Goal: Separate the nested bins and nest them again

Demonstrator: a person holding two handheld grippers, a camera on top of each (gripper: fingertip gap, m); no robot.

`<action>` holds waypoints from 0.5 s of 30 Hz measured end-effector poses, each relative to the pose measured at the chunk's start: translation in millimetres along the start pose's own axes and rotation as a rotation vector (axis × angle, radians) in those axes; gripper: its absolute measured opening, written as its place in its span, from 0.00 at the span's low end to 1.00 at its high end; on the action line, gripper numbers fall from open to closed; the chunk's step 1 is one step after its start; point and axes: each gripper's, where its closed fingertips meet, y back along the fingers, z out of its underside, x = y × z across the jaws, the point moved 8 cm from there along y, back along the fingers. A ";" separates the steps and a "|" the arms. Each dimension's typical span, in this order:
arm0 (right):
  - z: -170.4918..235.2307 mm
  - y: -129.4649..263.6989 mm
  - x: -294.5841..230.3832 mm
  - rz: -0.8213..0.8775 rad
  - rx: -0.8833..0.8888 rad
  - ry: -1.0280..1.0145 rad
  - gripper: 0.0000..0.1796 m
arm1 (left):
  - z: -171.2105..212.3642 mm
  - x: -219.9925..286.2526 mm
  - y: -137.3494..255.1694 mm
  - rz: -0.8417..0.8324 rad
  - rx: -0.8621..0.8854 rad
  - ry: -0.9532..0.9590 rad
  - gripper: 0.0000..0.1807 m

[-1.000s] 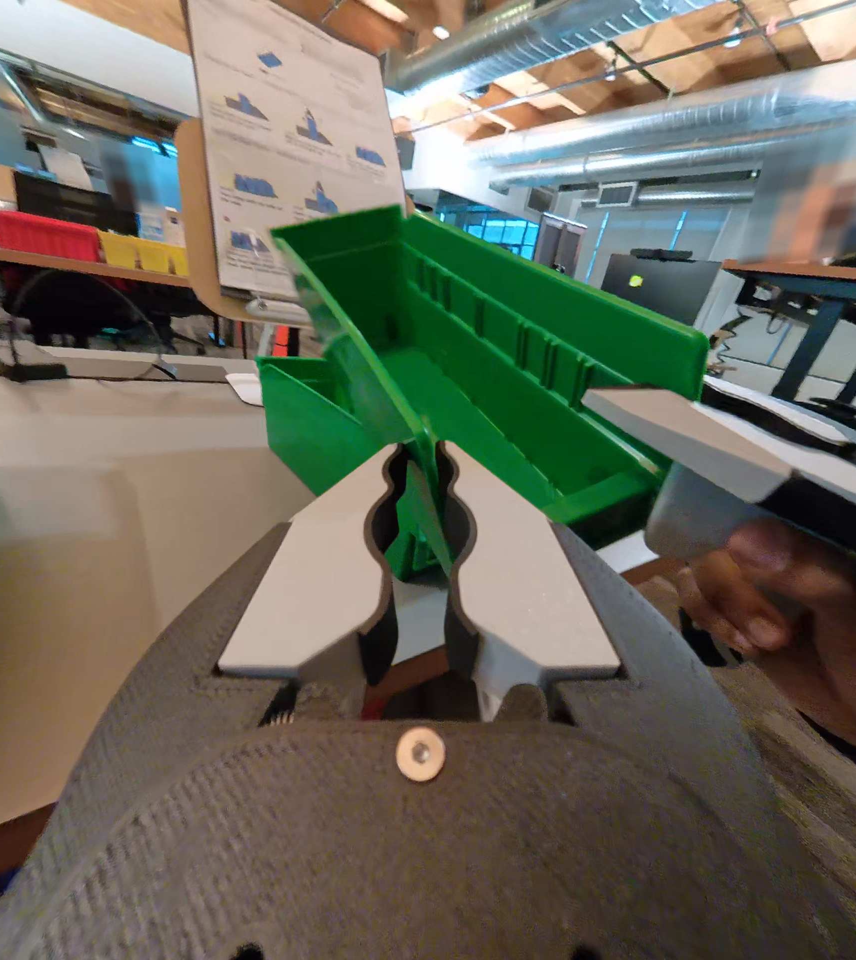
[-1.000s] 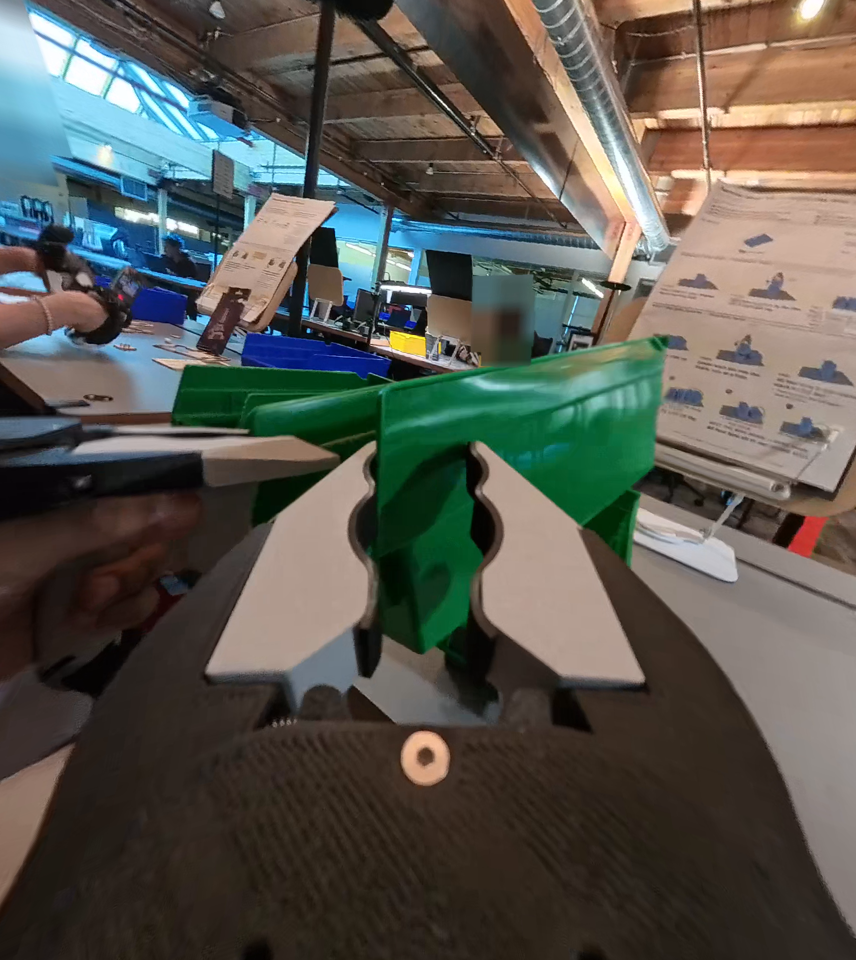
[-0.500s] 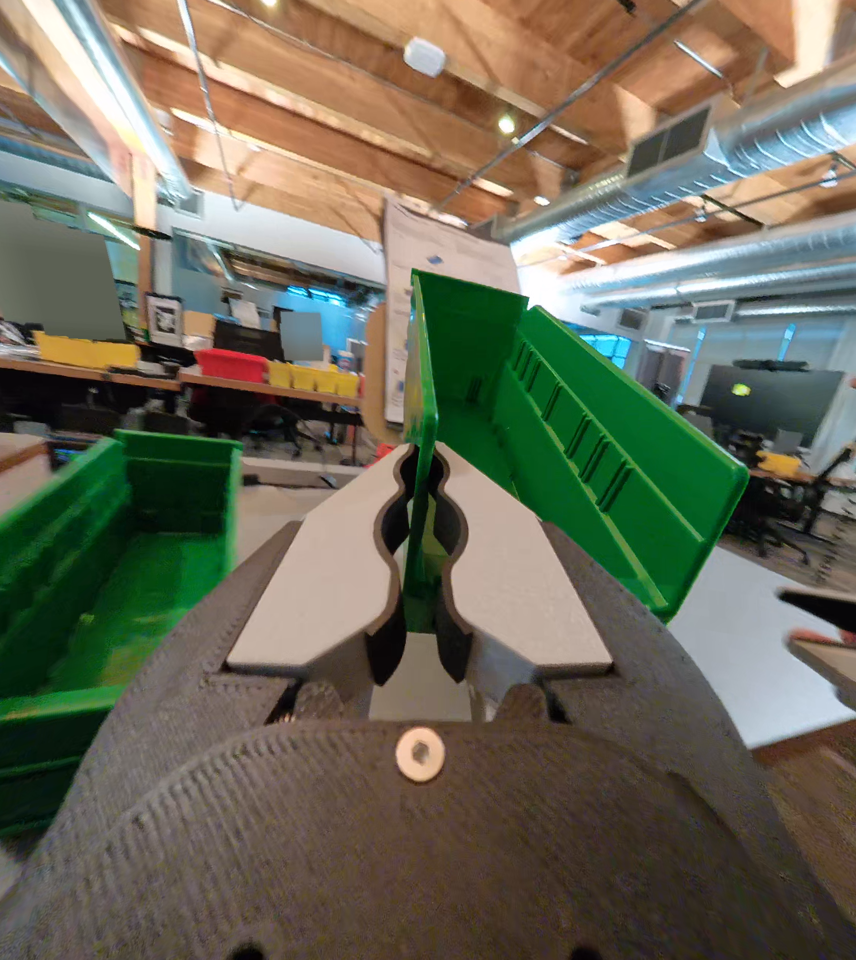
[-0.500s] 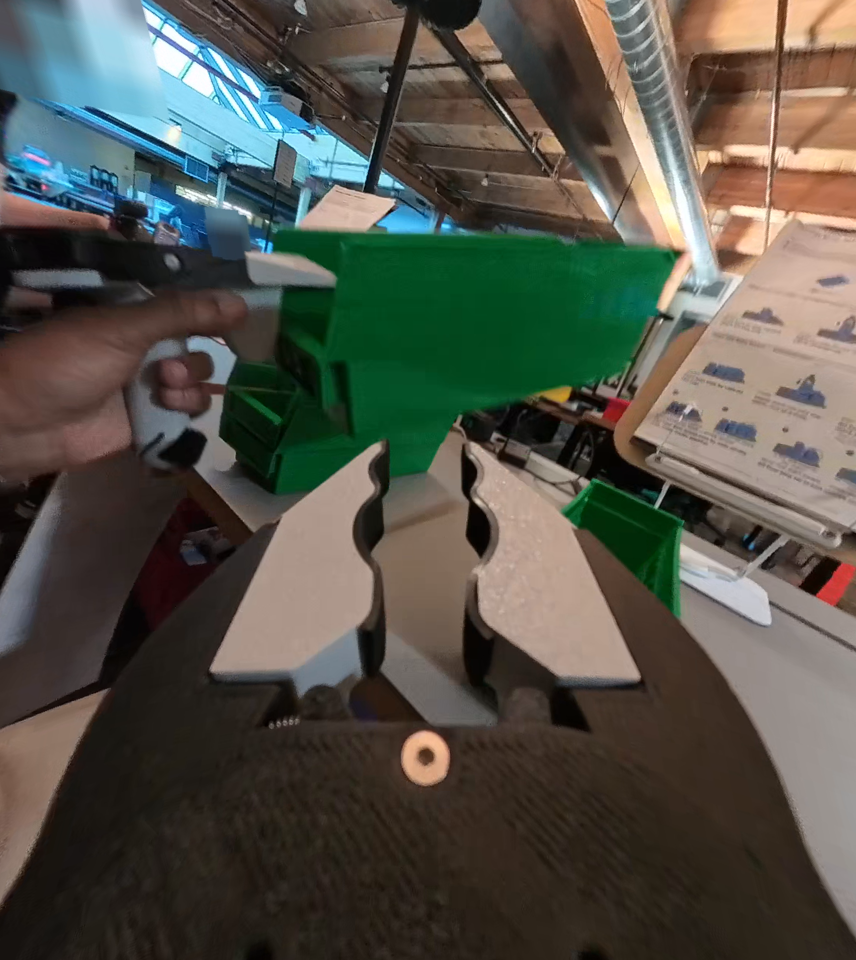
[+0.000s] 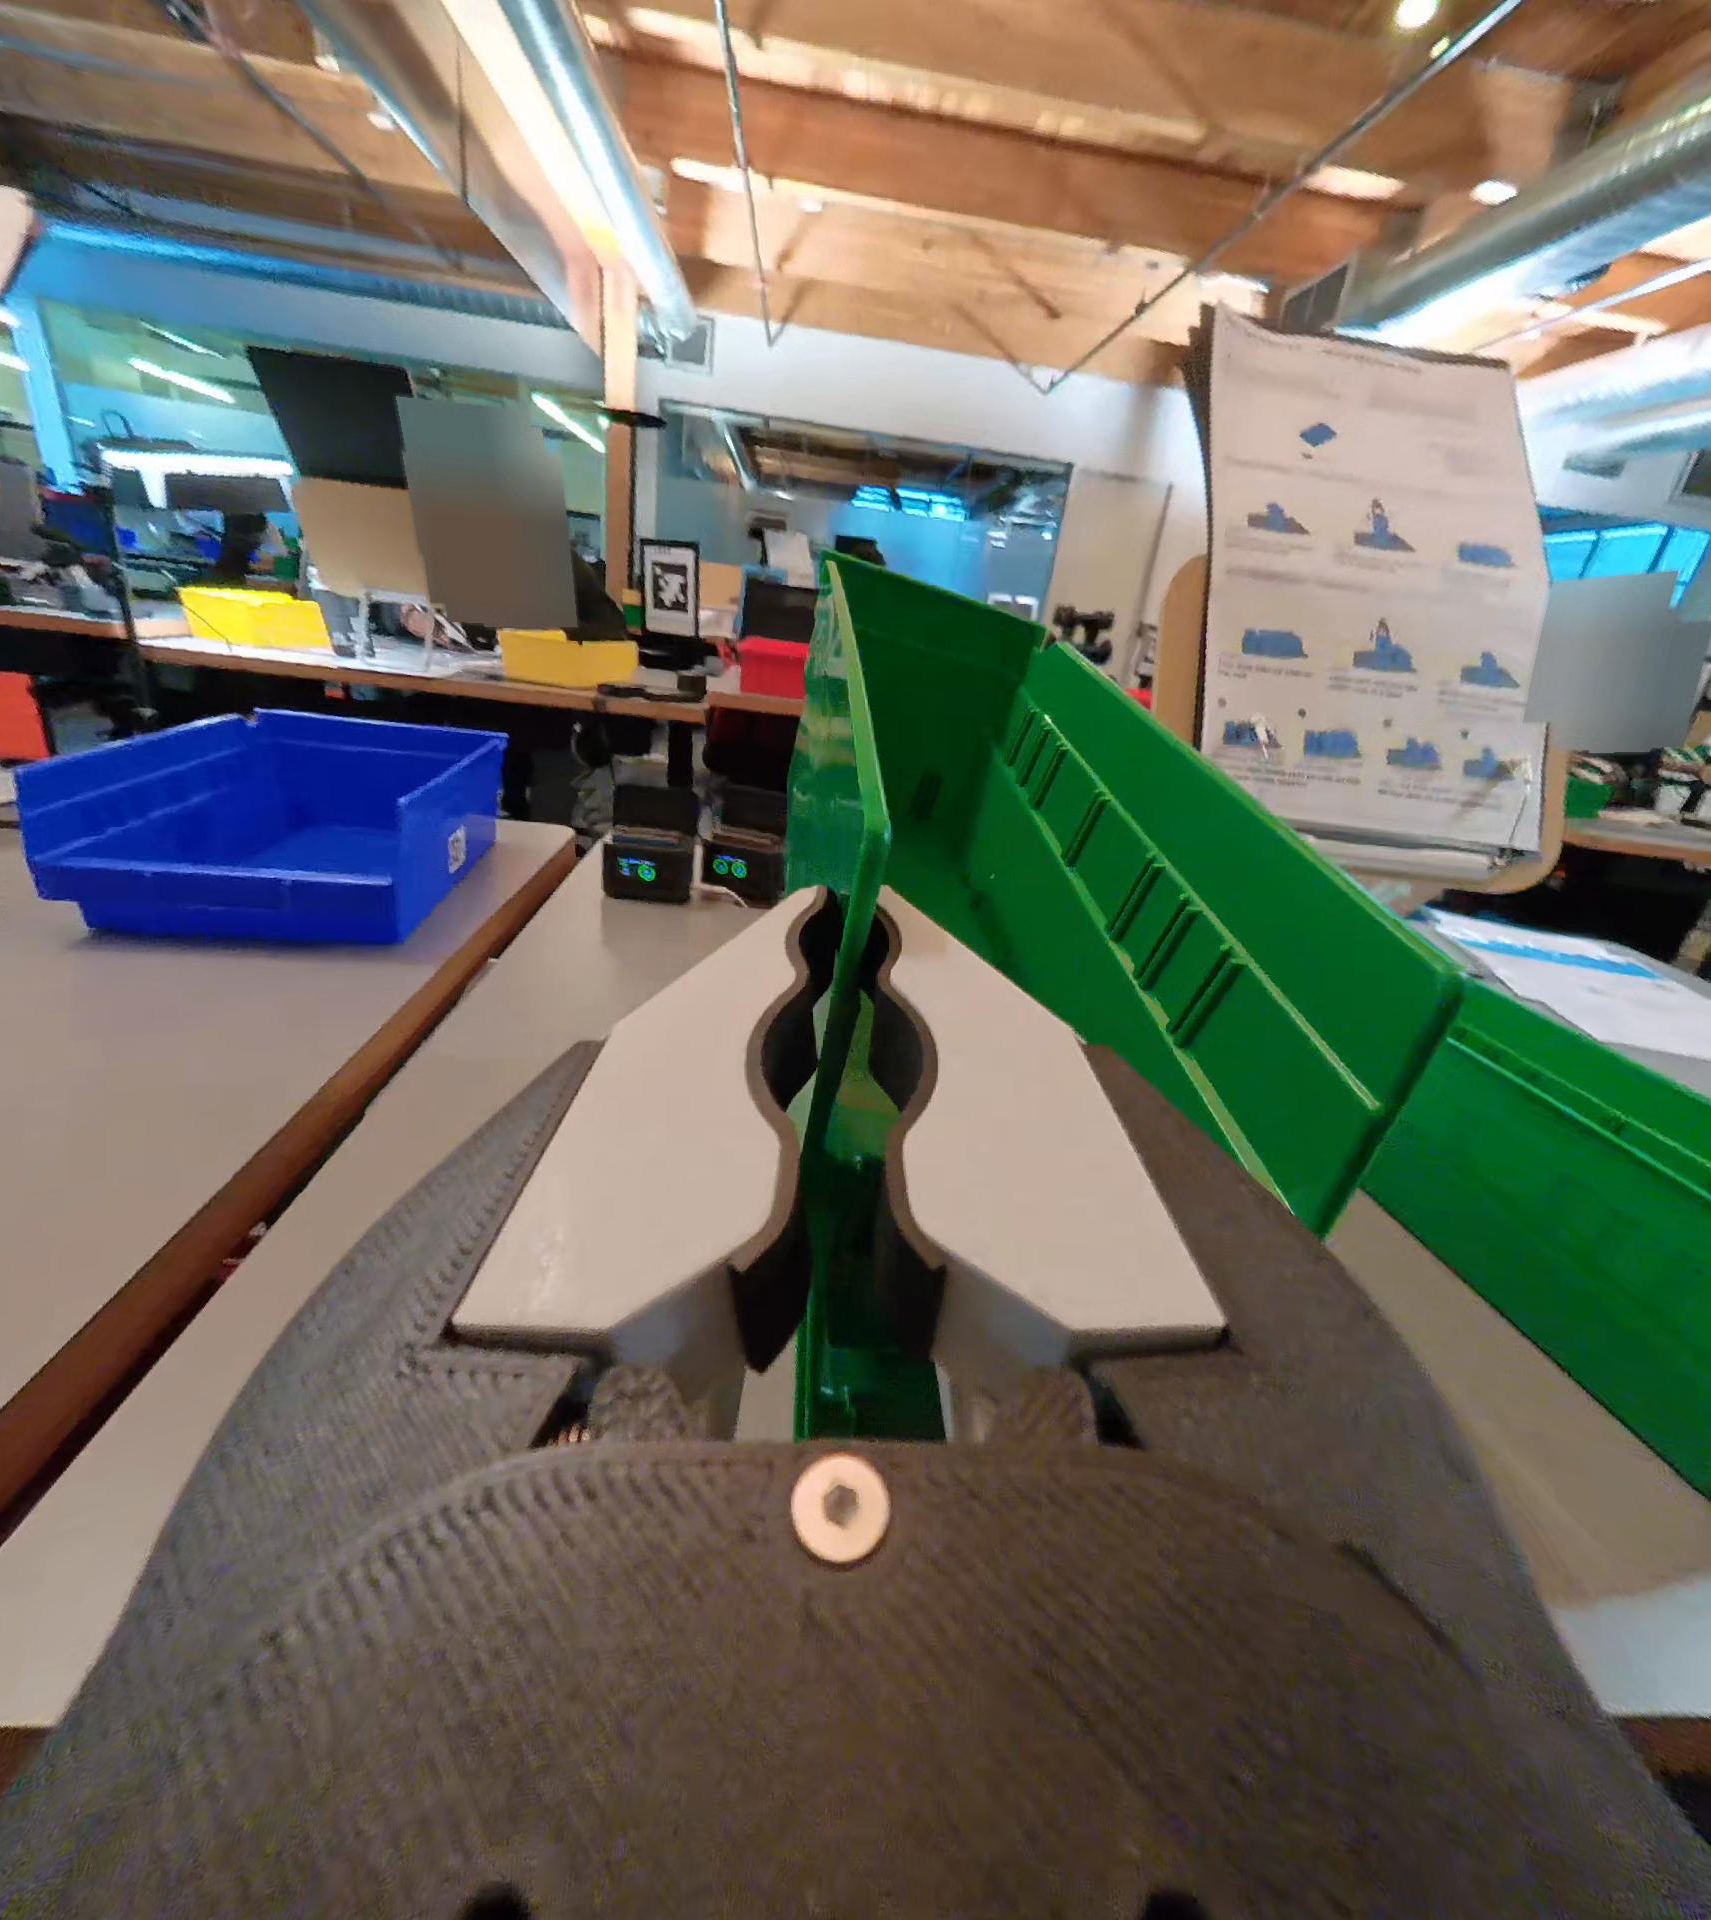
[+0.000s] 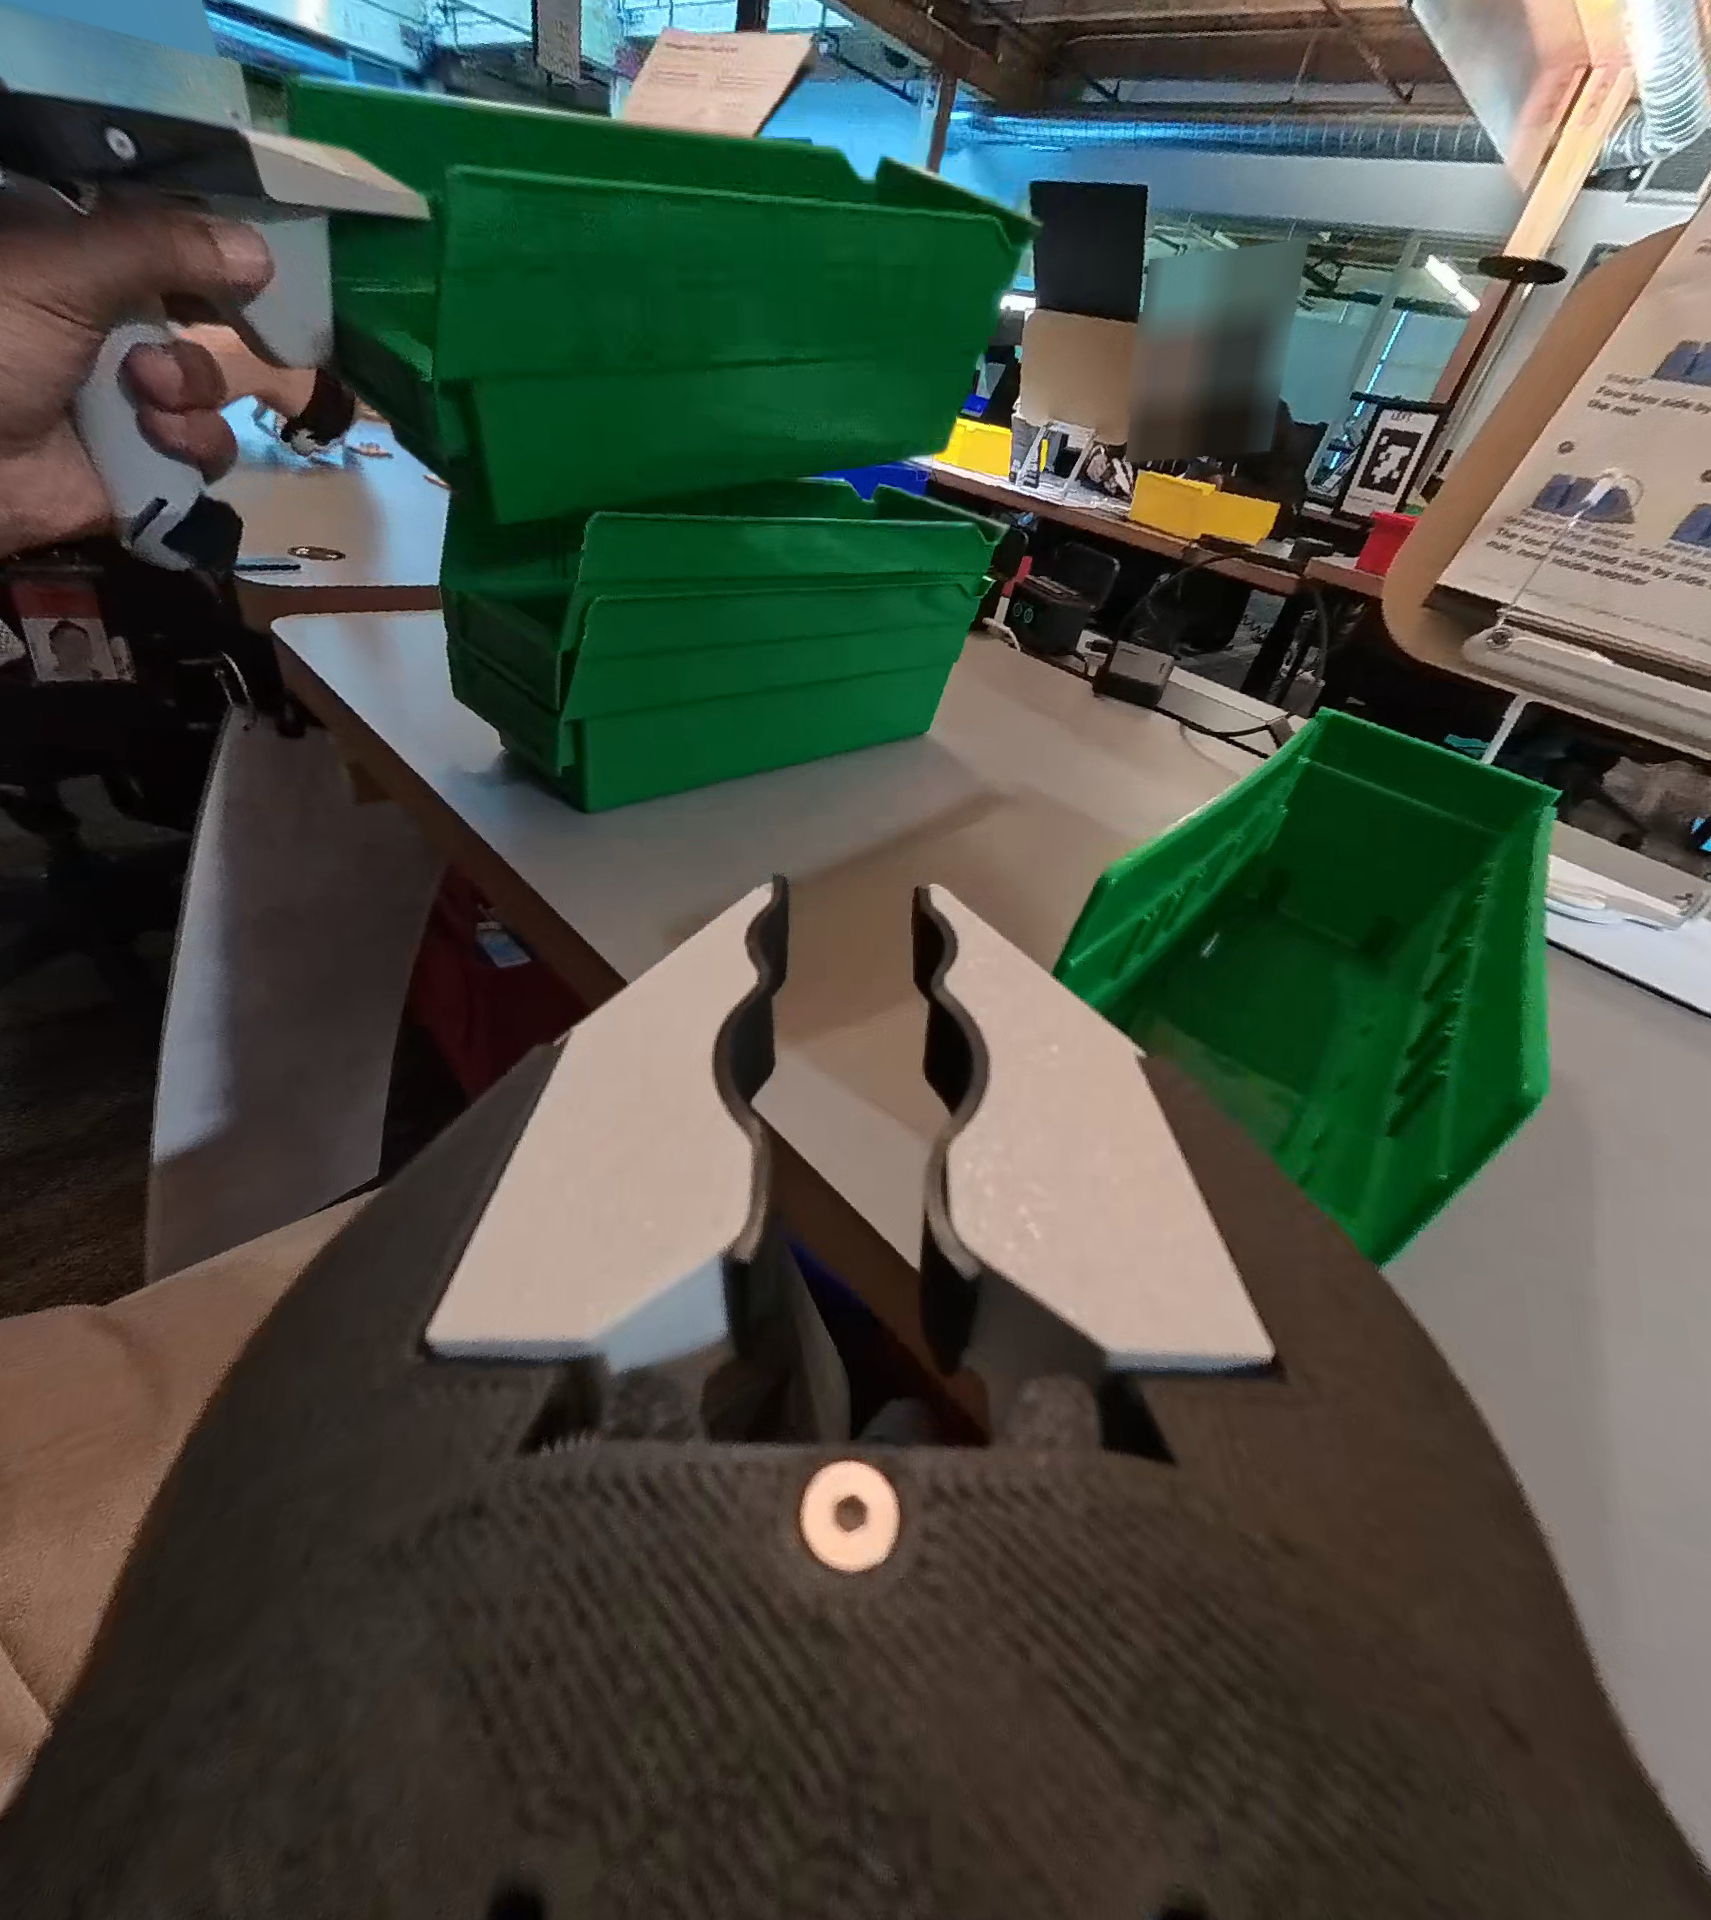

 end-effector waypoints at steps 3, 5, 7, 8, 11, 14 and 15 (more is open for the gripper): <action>0.8 -0.3 -0.7 -0.006 -0.004 -0.001 0.12 | 1.3 1.0 -2.7 0.018 -0.018 -0.019 0.00; 1.1 -0.4 -1.0 -0.010 -0.006 -0.004 0.12 | 1.0 3.5 -4.8 0.015 -0.022 -0.022 0.00; 1.3 -0.2 -1.4 -0.013 -0.006 -0.005 0.12 | 0.3 6.1 -7.2 0.015 -0.030 -0.031 0.00; 1.4 -0.1 -1.6 -0.015 -0.006 -0.005 0.12 | -0.3 7.5 -8.6 0.020 -0.029 -0.037 0.00; 1.6 0.1 -2.8 -0.020 -0.007 -0.003 0.11 | -2.7 11.4 -13.4 0.036 -0.020 -0.039 0.00; 1.5 0.1 -3.8 -0.023 -0.009 0.002 0.11 | -1.6 11.9 -18.9 0.035 -0.016 -0.048 0.00; 1.5 0.3 -4.1 -0.024 -0.009 0.002 0.11 | -0.3 10.8 -20.6 0.028 -0.018 -0.041 0.00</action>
